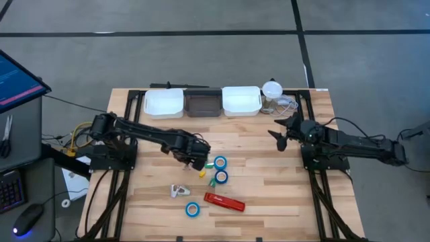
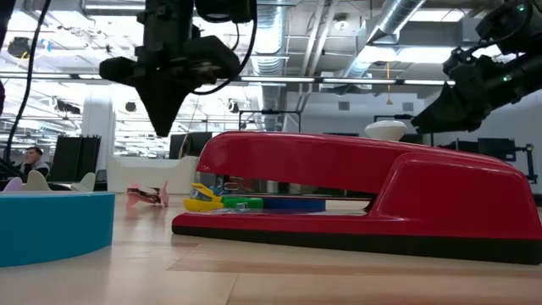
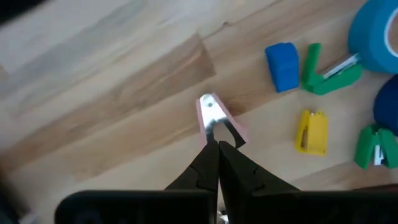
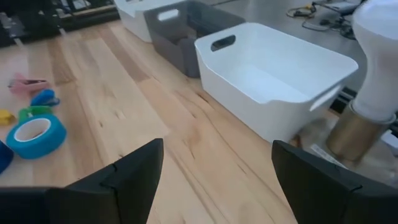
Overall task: Pick and place Stapler, Stapler remover, tape
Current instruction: Put the pink staple remover into the left white bin
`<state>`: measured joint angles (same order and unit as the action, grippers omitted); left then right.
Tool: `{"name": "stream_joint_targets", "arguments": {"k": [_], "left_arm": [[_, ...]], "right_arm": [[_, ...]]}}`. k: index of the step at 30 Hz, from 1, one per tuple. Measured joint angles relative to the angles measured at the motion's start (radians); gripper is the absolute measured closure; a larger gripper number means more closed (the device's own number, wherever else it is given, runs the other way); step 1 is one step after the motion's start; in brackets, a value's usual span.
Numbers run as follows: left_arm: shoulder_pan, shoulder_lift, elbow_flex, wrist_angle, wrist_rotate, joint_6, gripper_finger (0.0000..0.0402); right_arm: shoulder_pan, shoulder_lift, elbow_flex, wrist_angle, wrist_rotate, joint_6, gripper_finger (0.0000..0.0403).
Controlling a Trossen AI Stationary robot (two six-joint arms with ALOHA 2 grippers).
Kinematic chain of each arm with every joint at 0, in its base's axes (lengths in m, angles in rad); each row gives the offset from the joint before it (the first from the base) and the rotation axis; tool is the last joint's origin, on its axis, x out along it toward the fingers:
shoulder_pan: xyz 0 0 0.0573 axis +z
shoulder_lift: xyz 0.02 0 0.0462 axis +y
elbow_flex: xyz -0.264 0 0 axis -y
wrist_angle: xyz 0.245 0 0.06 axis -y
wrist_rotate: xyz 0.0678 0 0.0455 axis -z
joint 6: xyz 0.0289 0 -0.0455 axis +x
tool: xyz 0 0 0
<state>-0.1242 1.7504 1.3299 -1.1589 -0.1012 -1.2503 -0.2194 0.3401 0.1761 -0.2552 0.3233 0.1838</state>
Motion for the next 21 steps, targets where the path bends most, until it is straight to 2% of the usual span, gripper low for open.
{"name": "stream_joint_targets", "arguments": {"k": [8,17,21], "left_arm": [[-0.002,0.000,-0.037,0.029,0.086,-0.013,0.0378],[-0.002,0.000,-0.073,0.086,0.125,-0.023,0.0287],[-0.002,-0.001,-0.117,0.094,0.176,-0.062,0.0258]], "right_arm": [[-0.038,0.000,0.000,-0.001,0.000,-0.002,0.0112],[-0.045,0.000,0.000,0.000,-0.002,-0.007,0.0112],[-0.045,0.000,0.000,-0.003,-0.002,-0.010,0.0112]]}}
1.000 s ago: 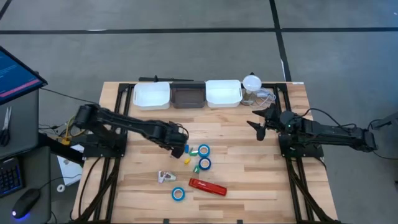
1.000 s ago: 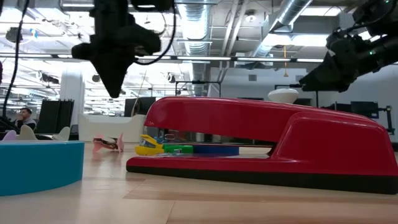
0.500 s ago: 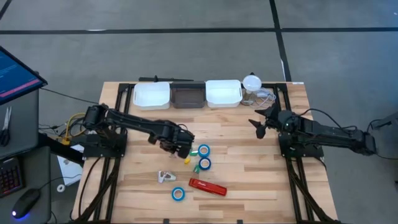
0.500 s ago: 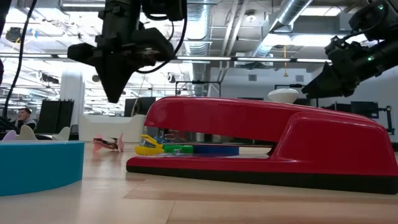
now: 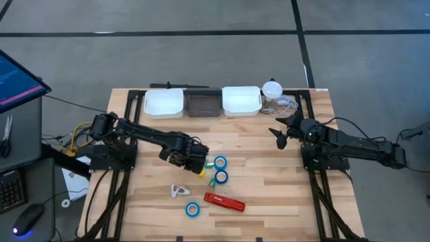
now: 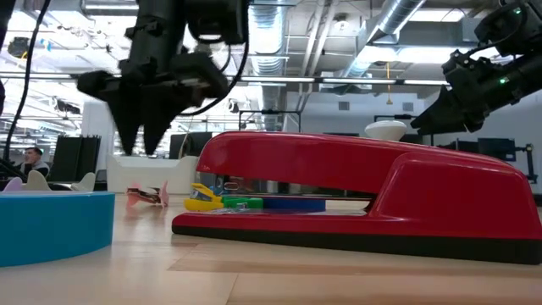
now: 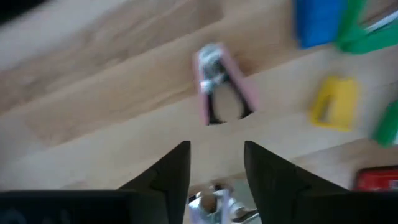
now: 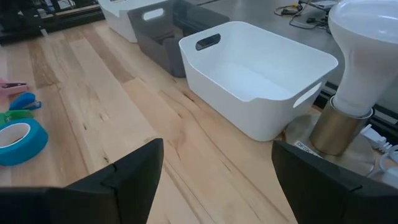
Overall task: Pick and place Stapler, Stapler remover, tape
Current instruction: Put the pink staple remover into the left white bin
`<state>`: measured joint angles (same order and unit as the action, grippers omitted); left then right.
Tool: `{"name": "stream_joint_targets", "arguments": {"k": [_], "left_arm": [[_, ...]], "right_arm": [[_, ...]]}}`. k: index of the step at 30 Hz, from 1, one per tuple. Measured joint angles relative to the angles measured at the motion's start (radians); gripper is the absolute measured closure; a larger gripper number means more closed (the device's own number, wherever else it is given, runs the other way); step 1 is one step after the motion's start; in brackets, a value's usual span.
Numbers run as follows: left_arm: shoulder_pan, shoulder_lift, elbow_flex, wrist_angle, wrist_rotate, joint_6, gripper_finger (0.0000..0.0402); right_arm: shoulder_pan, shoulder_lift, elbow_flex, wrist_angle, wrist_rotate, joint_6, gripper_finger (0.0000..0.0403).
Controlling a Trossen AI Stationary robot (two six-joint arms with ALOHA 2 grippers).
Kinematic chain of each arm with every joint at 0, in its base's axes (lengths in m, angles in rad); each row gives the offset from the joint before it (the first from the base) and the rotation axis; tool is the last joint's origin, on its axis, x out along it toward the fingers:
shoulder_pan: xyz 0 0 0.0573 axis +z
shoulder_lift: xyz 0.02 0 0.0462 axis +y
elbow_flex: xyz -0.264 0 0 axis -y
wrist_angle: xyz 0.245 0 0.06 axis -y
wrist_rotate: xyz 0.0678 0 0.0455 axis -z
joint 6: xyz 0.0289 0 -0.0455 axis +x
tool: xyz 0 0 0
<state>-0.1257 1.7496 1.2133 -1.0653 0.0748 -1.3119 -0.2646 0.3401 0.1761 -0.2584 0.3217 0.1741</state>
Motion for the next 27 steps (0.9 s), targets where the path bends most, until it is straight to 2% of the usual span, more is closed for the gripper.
{"name": "stream_joint_targets", "arguments": {"k": [5,12,27], "left_arm": [[0.000,0.000,-0.073,0.032,0.013,-0.013,0.0247],[0.003,0.000,-0.135,0.178,0.013,-0.011,0.0256],[0.003,0.000,-0.163,0.210,-0.003,0.023,0.0264]], "right_arm": [[0.000,0.000,0.000,-0.002,-0.001,0.000,0.0112],[0.000,0.000,0.000,-0.003,-0.002,0.000,0.0112],[0.000,0.000,0.000,-0.003,-0.002,0.000,0.0112]]}}
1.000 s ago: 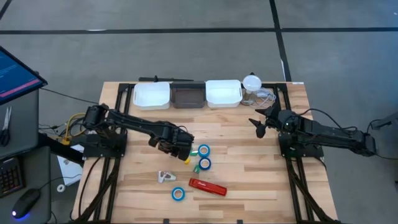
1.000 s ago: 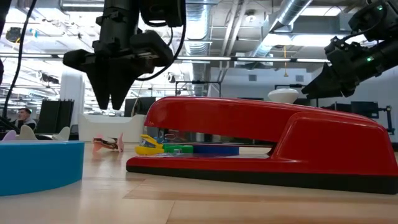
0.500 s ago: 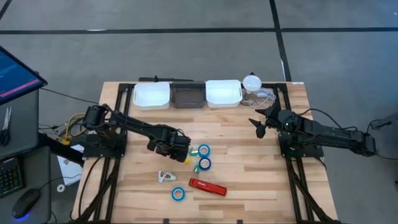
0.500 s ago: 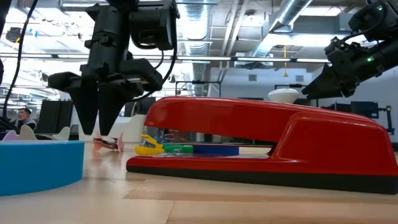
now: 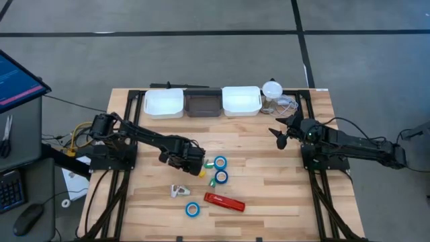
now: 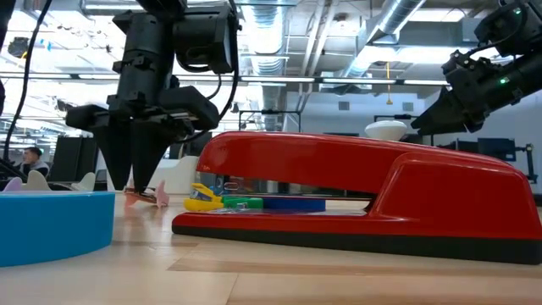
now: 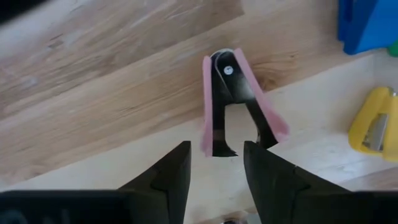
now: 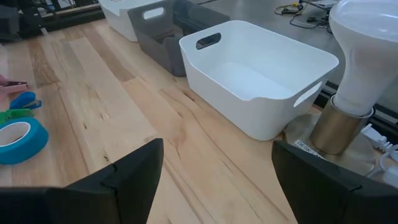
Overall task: Pick and place Stapler, Stapler remover, tape
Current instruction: Put the pink staple remover into the left white bin
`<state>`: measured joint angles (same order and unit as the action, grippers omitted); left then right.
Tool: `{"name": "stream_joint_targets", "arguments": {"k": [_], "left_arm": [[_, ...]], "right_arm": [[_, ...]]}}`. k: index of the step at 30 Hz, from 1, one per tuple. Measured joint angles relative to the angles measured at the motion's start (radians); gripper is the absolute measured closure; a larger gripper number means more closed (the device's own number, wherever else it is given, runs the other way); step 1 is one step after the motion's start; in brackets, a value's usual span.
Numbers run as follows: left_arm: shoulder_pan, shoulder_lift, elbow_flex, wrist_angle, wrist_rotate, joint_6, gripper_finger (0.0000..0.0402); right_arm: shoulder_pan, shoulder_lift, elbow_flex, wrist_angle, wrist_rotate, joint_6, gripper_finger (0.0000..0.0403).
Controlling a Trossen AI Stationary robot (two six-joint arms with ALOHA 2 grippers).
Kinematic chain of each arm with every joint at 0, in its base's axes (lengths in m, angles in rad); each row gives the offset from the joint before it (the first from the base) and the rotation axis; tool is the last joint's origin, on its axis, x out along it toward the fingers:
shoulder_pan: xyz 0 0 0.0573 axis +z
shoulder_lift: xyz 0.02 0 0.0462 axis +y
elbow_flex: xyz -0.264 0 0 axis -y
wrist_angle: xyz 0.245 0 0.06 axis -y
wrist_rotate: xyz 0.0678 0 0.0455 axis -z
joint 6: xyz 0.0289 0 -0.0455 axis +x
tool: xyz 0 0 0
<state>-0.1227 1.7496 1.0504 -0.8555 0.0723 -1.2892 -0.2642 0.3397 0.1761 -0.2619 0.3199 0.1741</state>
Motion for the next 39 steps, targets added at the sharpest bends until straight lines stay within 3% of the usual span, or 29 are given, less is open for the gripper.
{"name": "stream_joint_targets", "arguments": {"k": [12,30,39], "left_arm": [[0.048,0.000,0.000,0.013,-0.001,0.079,0.0266],[0.053,0.000,0.000,0.009,0.033,0.081,0.0268],[0.053,0.000,0.001,0.007,0.034,0.081,0.0332]], "right_arm": [[0.000,0.000,0.000,0.000,0.000,0.001,0.0112],[0.000,0.000,0.000,0.000,0.000,0.000,0.0112],[0.000,0.000,0.000,0.000,0.000,0.000,0.0112]]}}
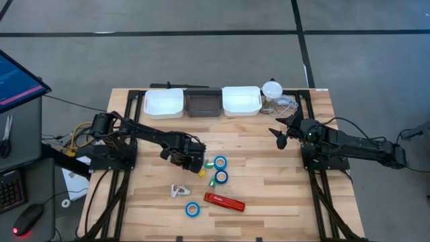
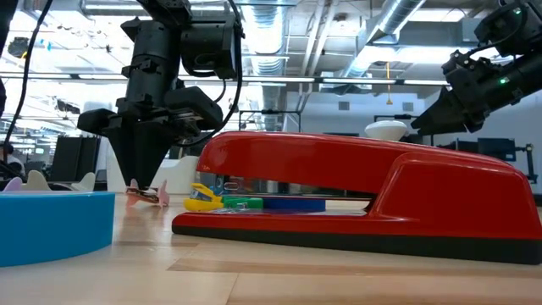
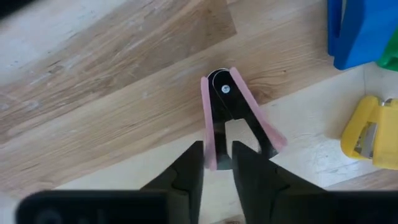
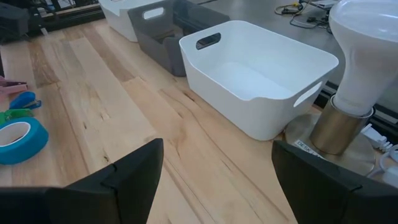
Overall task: Pick and place Stapler, Stapler remover, tape
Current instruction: Put the pink staple remover into the left white bin
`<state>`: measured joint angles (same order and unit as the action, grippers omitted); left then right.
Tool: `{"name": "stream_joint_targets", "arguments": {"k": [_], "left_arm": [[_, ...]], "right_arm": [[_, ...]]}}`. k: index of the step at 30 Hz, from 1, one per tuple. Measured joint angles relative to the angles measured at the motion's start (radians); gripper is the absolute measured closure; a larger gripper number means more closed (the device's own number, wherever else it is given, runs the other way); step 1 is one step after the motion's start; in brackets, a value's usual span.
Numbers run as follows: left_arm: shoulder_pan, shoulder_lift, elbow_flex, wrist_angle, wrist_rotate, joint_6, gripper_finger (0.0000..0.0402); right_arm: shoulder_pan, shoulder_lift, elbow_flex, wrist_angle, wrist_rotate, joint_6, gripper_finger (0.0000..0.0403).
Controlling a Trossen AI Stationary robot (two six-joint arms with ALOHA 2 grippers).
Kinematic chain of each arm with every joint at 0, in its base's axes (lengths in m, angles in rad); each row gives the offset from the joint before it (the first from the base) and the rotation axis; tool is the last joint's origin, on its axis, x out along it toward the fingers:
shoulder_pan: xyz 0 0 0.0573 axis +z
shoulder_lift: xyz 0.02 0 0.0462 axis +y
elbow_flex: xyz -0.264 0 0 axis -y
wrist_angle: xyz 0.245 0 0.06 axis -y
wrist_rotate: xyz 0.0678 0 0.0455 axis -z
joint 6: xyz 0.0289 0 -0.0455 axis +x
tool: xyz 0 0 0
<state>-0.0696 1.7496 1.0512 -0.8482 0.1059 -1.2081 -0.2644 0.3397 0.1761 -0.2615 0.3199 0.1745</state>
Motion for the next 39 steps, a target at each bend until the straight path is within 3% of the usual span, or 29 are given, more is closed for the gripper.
{"name": "stream_joint_targets", "arguments": {"k": [8,22,32,39], "left_arm": [[0.000,0.000,0.001,0.001,0.000,0.000,0.0395],[0.000,-0.027,0.002,-0.002,-0.072,0.075,0.0400],[0.012,-0.264,0.000,0.000,-0.308,0.120,0.0400],[0.081,-0.434,0.000,0.000,-0.571,0.315,0.0400]], "right_arm": [[0.000,0.000,0.000,0.000,0.000,0.000,0.0112],[0.000,0.000,0.000,0.000,0.000,0.000,0.0112],[-0.001,0.000,0.000,0.009,0.003,0.000,0.0112],[-0.001,0.000,0.000,0.010,0.004,0.002,0.0112]]}}
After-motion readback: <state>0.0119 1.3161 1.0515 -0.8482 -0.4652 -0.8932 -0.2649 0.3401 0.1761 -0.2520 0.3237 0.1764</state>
